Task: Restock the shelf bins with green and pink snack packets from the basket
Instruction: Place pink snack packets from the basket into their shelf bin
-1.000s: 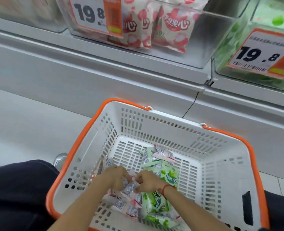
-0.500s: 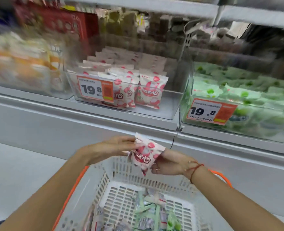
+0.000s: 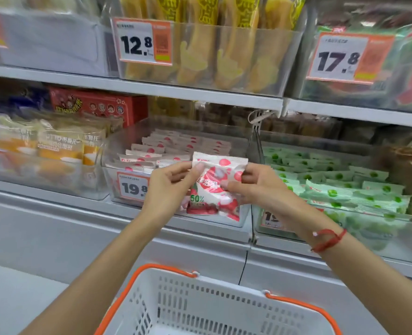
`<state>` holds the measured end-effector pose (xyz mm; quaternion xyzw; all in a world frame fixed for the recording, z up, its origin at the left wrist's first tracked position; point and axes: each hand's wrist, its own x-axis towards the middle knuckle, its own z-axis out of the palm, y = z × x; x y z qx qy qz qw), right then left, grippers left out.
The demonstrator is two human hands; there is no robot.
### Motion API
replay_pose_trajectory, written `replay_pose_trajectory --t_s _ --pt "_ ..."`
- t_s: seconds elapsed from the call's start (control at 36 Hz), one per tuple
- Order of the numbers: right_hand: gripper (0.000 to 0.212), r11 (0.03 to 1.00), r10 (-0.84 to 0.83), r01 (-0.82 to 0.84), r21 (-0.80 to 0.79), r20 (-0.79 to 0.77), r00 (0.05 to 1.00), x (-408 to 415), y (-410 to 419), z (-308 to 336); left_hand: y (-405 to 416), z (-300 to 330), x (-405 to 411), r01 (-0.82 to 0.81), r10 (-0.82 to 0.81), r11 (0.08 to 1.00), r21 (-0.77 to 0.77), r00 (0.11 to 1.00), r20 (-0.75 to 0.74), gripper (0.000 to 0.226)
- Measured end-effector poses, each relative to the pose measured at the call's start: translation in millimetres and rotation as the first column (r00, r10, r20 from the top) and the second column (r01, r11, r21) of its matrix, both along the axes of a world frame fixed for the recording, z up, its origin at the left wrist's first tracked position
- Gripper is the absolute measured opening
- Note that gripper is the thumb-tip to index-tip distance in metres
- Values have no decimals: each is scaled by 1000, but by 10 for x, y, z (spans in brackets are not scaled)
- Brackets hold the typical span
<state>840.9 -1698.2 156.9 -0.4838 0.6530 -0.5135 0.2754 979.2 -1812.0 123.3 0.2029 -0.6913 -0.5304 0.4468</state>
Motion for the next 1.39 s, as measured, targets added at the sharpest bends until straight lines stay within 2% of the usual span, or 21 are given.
replay_pose_trajectory --t_s 0.06,0.14,0.28,0.36,0.44,0.53,0.61,0.67,0.75,0.89,1.03,1.08,1.17,1.22,1.28,1.33,1.39 --pt "17 998 -13 6 -67 -93 996 -31 -46 115 -41 104 -46 25 -25 1000 4 1000 -2 13" --pt "11 990 -116 93 -103 -242 963 -141 -181 234 -187 279 -104 51 -48 997 -56 998 47 16" --pt "33 982 -183 186 -29 -374 909 -331 -456 382 -485 537 -262 9 35 973 -232 982 186 16" --pt "36 969 -208 249 -5 -564 800 -366 -546 487 -640 582 -327 5 80 962 -273 950 302 22" --pt "25 966 -139 250 68 -680 720 -332 -612 557 -711 588 -331 111 22 954 -279 901 433 28" --pt "20 936 6 251 248 -723 691 -303 -708 538 -764 559 -320 191 31 931 -312 808 588 26" --pt "26 912 40 298 281 -785 618 -259 -812 402 -824 450 -323 213 200 873 -438 663 721 19" --pt "28 897 16 360 255 -834 551 -222 -866 240 -828 360 -337 216 352 794 -569 599 719 11" --pt "32 884 9 399 242 -864 504 -207 -922 38 -808 261 -388 240 486 686 -687 551 678 16" --pt "26 868 2 415 273 -838 545 -248 -936 -20 -783 216 -464 237 514 671 -702 534 672 20" --pt "34 886 14 367 284 -807 591 -264 -814 44 -732 209 -452 157 493 696 -701 605 625 24" --pt "41 924 -35 333 187 -826 563 -233 -713 50 -667 208 -387 107 501 687 -719 646 575 29" --pt "41 966 -182 254 -54 -838 514 -105 -512 -23 -499 178 -211 -17 532 647 -763 726 435 31" --pt "34 962 -266 202 -183 -791 550 8 -379 -124 -372 109 -53 -115 519 670 -733 779 352 26" --pt "25 952 -305 187 -242 -728 614 92 -278 -269 -255 -13 111 -185 496 746 -639 796 348 16" --pt "20 951 -303 178 -253 -648 699 142 -228 -482 -165 -205 244 -213 468 822 -528 781 413 4" --pt "20 967 -252 174 -189 -570 782 198 -214 -746 -115 -453 346 -185 423 874 -449 745 516 7"
